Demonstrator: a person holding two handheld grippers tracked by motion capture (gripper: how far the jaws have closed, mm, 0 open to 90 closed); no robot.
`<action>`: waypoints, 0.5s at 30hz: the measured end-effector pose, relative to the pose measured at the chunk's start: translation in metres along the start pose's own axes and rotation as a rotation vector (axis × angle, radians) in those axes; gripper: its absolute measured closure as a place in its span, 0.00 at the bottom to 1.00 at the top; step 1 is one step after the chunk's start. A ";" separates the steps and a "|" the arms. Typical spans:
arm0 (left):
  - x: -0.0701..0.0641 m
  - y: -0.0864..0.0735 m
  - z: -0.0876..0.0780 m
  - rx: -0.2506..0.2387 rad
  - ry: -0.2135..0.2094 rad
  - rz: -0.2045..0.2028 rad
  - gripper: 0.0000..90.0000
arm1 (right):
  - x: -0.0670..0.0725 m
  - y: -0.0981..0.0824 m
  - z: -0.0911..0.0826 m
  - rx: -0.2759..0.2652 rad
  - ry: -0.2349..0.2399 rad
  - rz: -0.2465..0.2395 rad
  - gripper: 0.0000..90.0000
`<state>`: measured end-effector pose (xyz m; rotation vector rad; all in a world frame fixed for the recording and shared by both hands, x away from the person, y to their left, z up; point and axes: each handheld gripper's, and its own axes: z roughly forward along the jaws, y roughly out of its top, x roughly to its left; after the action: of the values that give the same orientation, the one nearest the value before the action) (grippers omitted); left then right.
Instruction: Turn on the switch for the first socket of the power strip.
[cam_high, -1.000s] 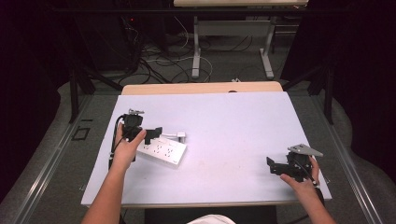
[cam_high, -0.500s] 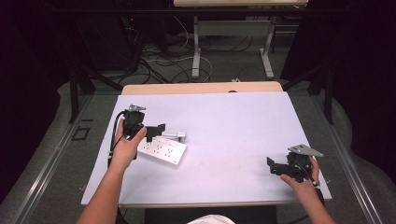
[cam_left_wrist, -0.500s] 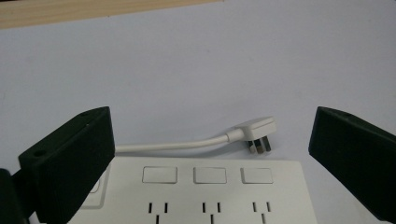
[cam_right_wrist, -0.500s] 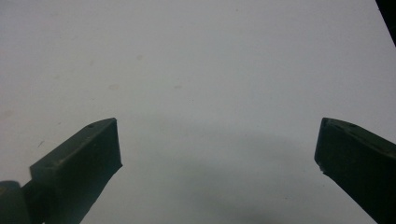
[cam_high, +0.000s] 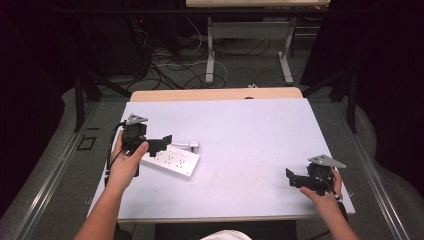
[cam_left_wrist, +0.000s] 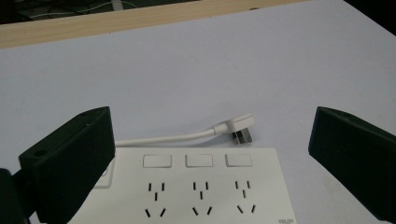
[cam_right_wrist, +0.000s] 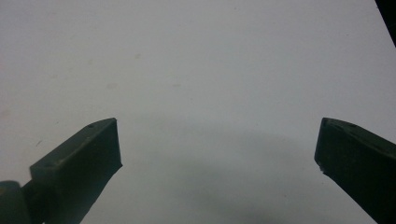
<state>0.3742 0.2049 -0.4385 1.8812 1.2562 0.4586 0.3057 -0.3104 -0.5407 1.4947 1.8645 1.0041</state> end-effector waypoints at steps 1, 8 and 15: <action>0.001 -0.002 -0.003 0.003 0.000 0.001 0.00 | 0.000 0.000 0.000 -0.001 0.000 0.001 0.00; 0.010 -0.019 -0.016 -0.032 0.007 -0.040 0.01 | -0.001 0.000 0.000 0.002 0.004 -0.007 0.00; 0.024 -0.034 -0.025 -0.049 0.025 -0.082 0.01 | 0.000 0.000 0.000 0.005 0.004 0.001 0.00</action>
<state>0.3475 0.2427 -0.4530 1.7814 1.3223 0.4665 0.3057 -0.3108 -0.5406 1.4983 1.8702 1.0041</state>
